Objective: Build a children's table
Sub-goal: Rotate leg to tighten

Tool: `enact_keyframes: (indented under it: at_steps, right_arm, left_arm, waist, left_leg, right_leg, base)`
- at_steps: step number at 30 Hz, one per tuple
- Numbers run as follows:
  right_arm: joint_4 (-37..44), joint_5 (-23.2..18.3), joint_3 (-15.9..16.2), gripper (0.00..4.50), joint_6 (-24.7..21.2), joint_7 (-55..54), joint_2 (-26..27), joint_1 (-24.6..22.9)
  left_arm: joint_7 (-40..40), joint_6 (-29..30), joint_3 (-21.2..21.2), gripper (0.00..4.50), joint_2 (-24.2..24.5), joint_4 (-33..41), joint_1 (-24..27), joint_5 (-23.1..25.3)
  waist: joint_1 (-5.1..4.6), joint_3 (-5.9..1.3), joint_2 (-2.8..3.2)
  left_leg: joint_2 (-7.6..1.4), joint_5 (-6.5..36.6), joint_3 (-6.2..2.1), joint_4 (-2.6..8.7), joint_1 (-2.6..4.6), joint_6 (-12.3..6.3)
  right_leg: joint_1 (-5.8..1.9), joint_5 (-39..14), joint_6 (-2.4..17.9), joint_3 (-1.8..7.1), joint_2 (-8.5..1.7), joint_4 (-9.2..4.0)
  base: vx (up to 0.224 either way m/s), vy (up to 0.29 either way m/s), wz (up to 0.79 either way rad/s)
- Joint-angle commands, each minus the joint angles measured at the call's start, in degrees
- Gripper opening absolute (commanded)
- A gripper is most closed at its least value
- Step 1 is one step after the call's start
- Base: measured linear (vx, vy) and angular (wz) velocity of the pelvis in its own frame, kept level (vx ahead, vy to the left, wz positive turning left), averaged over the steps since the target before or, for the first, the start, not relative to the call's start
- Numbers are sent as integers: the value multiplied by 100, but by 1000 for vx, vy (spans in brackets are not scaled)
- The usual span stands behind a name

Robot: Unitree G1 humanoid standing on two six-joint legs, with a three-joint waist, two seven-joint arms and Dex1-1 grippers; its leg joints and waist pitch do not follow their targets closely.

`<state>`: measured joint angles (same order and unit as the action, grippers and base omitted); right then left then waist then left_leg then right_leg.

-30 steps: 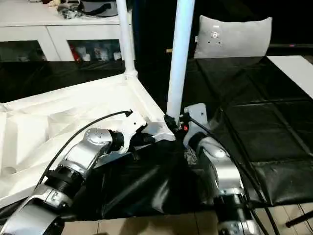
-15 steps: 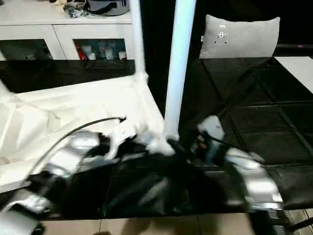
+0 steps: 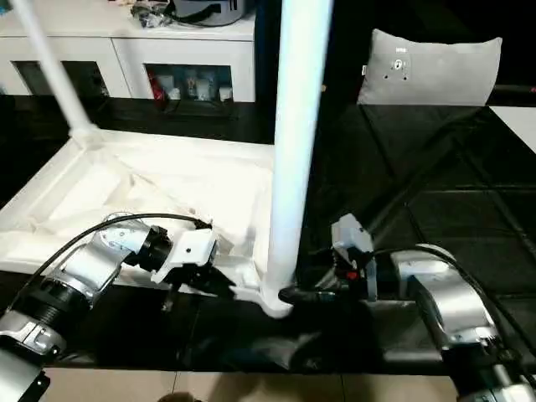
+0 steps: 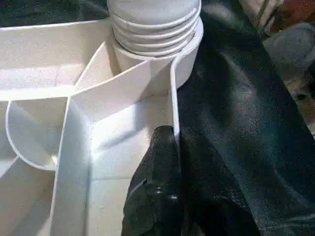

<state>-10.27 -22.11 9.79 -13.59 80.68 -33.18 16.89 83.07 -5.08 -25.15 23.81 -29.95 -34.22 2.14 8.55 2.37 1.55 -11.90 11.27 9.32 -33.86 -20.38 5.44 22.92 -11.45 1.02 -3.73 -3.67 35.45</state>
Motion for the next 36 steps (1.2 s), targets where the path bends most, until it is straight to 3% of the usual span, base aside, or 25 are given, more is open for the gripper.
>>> enact_keyframes:
  at_steps: [1,4,5,11,16,19,20,21,22,23,25,29,31,33,36]
  right_arm:
    - [-29,1,78,271,-57,123,2,123]
    - [-68,-25,166,250,-124,227,27,210]
    - [-89,-32,199,227,-162,258,51,234]
    - [27,-151,186,198,-371,229,75,142]
    - [565,-280,69,194,-908,-509,312,-160]
    - [633,95,-6,193,-985,-1639,785,-193]
    - [596,225,-54,193,-1045,-2066,972,-162]
    - [446,396,-201,193,-1039,-2839,1387,-41]
    - [446,396,-201,193,-1039,-2839,1387,-41]
    - [346,533,-328,193,-1114,-3482,1717,70]
    - [273,655,-389,191,-1143,-3871,1889,136]
    - [-25,933,-741,190,-1281,-5444,2579,421]
    - [-36,1015,-752,190,-1146,-5531,2652,457]
    - [37,1030,-823,246,-971,-5504,2695,434]
    - [108,928,-934,278,-848,-5368,2644,404]
  left_arm:
    - [269,-134,-270,0,20,-12,-89,130]
    - [325,-230,-289,0,1,-106,-144,125]
    - [343,-265,-279,0,-22,-159,-162,128]
    - [240,-164,-182,0,-71,-196,-149,58]
    - [-375,504,129,0,-194,-106,-72,-44]
    - [-906,1088,347,0,-389,89,-40,-108]
    - [-1076,1242,403,0,-454,150,-34,-113]
    - [-1459,1529,503,0,-627,251,-35,-98]
    - [-1459,1529,503,0,-627,251,-35,-98]
    - [-1847,1805,587,0,-835,327,-48,-54]
    - [-2091,1931,640,0,-980,340,-67,-38]
    - [-3438,2358,885,0,-1712,239,-222,123]
    - [-3734,2418,938,0,-1914,248,-242,152]
    - [-3773,2402,910,0,-1952,330,-219,214]
    - [-3629,2305,833,0,-1843,417,-167,273]
  waist:
    - [-24,-354,-106]
    - [-23,-356,-102]
    - [-19,-352,-129]
    - [-7,-350,-119]
    - [14,-341,-100]
    - [-33,-289,-129]
    - [-81,-266,-115]
    - [-124,-258,-125]
    - [-155,-258,-114]
    - [-220,-270,-124]
    - [-356,-275,-124]
    - [-450,-315,-109]
    - [-448,-349,-110]
    - [-428,-375,-108]
    - [-412,-396,-95]
  left_leg:
    - [-131,630,24,337,-2,-449]
    - [-130,600,28,331,-6,-455]
    - [-130,613,33,334,-6,-444]
    - [-138,667,33,344,8,-390]
    - [-139,630,34,351,5,-350]
    - [-104,930,30,391,-3,-198]
    - [-96,1044,21,411,22,-83]
    - [-61,1164,0,422,8,-17]
    - [-62,1161,-5,435,1,37]
    - [-47,1185,-20,434,-9,58]
    - [-42,1116,-22,439,-28,59]
    - [-54,873,0,412,-14,-10]
    - [-45,624,11,383,-37,-87]
    - [-46,259,21,356,-61,-272]
    - [-51,73,22,333,-66,-444]
  right_leg:
    - [-314,-826,1142,252,-408,-401]
    - [-315,-838,1141,252,-409,-403]
    - [-316,-882,1125,254,-409,-412]
    - [-314,-999,1087,256,-415,-420]
    - [-310,-960,1061,264,-415,-412]
    - [-299,-1770,824,247,-420,-506]
    - [-264,-2175,721,249,-426,-539]
    - [-288,-2656,535,223,-440,-587]
    - [-288,-2761,471,225,-437,-592]
    - [-292,-2858,389,211,-436,-615]
    - [-290,-2572,440,211,-400,-605]
    - [-277,-1757,731,233,-372,-545]
    - [-320,-1249,860,245,-372,-500]
    - [-353,-426,1032,254,-362,-424]
    - [-373,183,1174,254,-367,-364]
  base:
    - [0,0,0]
    - [0,0,0]
    - [0,0,0]
    - [0,0,0]
    - [0,0,0]
    - [0,0,0]
    - [0,0,0]
    - [0,0,0]
    - [0,0,0]
    - [0,0,0]
    - [0,0,0]
    - [0,0,0]
    - [0,0,0]
    - [0,0,0]
    - [0,0,0]
